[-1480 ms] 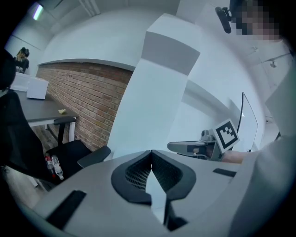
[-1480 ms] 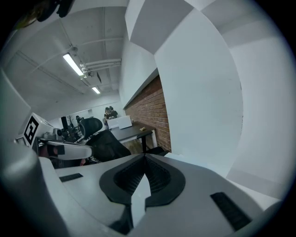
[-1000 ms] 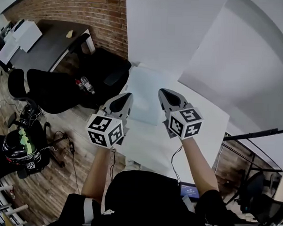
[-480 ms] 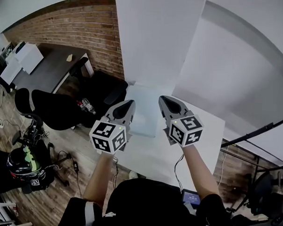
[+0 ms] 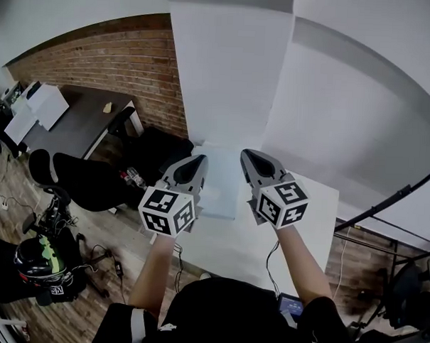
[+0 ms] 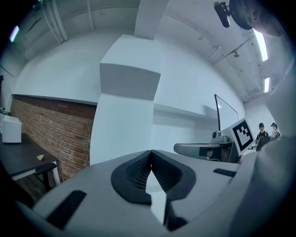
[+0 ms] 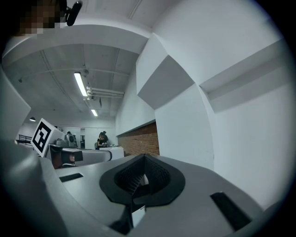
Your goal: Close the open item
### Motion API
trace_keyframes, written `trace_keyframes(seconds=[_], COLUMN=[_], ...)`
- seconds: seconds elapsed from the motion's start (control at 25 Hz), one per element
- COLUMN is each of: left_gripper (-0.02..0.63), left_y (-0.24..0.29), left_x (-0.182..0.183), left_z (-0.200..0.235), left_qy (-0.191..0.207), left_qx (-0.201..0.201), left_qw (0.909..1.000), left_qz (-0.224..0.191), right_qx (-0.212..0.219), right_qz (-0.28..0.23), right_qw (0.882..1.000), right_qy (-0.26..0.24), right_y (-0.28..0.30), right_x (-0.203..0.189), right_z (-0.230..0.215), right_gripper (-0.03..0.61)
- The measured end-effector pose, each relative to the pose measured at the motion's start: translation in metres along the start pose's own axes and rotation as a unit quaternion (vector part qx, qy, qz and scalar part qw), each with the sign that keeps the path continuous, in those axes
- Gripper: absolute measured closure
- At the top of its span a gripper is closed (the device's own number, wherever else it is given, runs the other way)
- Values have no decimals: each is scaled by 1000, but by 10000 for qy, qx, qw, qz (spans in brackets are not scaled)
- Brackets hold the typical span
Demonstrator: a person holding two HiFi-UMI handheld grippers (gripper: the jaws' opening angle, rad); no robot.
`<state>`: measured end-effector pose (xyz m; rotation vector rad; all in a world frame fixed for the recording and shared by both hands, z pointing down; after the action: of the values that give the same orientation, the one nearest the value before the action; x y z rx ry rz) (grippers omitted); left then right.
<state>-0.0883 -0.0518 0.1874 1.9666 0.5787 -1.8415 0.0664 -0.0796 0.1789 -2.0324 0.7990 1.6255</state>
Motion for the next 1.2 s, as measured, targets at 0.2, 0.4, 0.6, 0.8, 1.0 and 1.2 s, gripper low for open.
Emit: trace_keyframes(seconds=[0.2,0.4,0.6,0.8,1.0,1.2], left_gripper=[598,598,598,598,598,598], left_y=[1,0,-2,-6,-8,-7], left_x=[7,10,10,9,7,6], left_z=[-4,-8,-8,-6,-1,0], left_qy=[77,74,49,27,0,10], left_qx=[-8,-31,-6,14,55,53], left_qw=[10000,10000,10000,10000,10000,10000], left_qz=[-30,-46,-65,-49,-40,-19], right_qx=[-22,-66,-45,-3,42,43], right_qz=[-96,-87,-63,-48,-40,-30], right_qw=[10000,9999,9999,10000,10000,10000], right_qy=[12,-56,-76,-36,-35,-15], right_y=[-5,-9,-8,-5,-1,1], right_x=[5,7,6,4,4,3], right_z=[0,1,2,5,8,7], right_gripper=[540,540,540,540,540,540])
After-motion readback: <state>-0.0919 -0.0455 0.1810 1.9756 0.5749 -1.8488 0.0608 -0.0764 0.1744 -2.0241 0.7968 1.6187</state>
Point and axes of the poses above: the fingertips, and each gripper's own axes: y forward along the fingers, z to its left, x out of its top, the point moved 5 cm from there along -y, backward along the fingers, and after that the axes turned 10 degrees about y, right-handed, at the moved point
